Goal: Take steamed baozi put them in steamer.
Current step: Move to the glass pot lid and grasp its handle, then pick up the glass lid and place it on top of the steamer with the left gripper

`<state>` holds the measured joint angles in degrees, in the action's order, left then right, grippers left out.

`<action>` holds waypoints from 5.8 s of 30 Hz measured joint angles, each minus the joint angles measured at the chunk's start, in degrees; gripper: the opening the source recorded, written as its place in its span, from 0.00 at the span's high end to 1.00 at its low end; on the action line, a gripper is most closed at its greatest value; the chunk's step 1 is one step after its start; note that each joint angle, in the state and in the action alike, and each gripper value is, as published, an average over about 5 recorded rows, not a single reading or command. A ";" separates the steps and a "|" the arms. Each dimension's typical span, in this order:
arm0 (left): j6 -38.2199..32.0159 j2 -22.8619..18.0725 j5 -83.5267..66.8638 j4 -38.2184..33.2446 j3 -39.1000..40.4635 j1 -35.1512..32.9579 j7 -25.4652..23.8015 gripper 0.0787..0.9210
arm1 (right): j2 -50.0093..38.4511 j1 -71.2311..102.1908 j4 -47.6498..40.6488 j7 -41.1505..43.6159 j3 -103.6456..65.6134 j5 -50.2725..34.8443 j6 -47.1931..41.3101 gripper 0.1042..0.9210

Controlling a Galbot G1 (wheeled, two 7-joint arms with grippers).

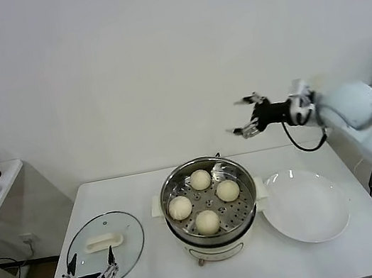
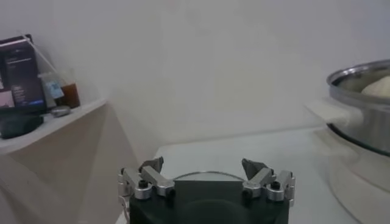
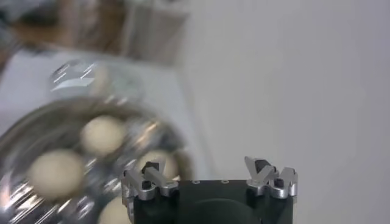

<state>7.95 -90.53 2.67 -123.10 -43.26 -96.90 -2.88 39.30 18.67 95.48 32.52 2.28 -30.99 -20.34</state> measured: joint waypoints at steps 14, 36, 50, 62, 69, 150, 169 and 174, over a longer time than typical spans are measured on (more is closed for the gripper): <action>-5.89 2.24 0.05 3.61 0.37 1.58 2.39 0.12 | 23.57 40.34 5.53 -19.81 -39.61 2.54 11.99 0.12; -15.70 19.96 59.60 18.97 2.42 4.92 16.10 0.12 | 41.51 61.39 10.00 -27.29 -51.80 8.43 16.39 0.12; -11.29 24.91 68.40 29.16 6.07 10.06 14.69 0.12 | 44.97 62.84 8.77 -27.90 -53.02 10.94 17.33 0.12; -6.48 25.08 67.82 32.67 8.48 14.99 14.07 0.12 | 46.11 62.35 6.71 -28.35 -53.36 11.97 18.02 0.12; -5.00 24.96 67.79 34.63 9.67 17.23 13.92 0.12 | 46.72 62.10 5.51 -28.43 -53.16 12.52 18.40 0.12; 23.36 18.82 66.91 15.93 14.29 21.84 -2.50 0.89 | 46.31 63.59 4.61 -28.90 -51.20 14.40 19.73 0.12; 30.11 8.52 79.73 5.24 21.43 25.04 -10.73 0.89 | 44.88 63.68 4.13 -28.91 -50.83 13.99 19.71 0.12; 30.67 6.50 83.28 5.65 26.40 27.14 -11.85 0.89 | 44.81 63.73 3.79 -28.91 -51.37 14.02 19.67 0.12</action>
<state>38.61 -84.03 85.95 -117.45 -16.86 -69.76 -14.73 84.11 82.40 99.27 3.61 -49.09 -16.98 -0.67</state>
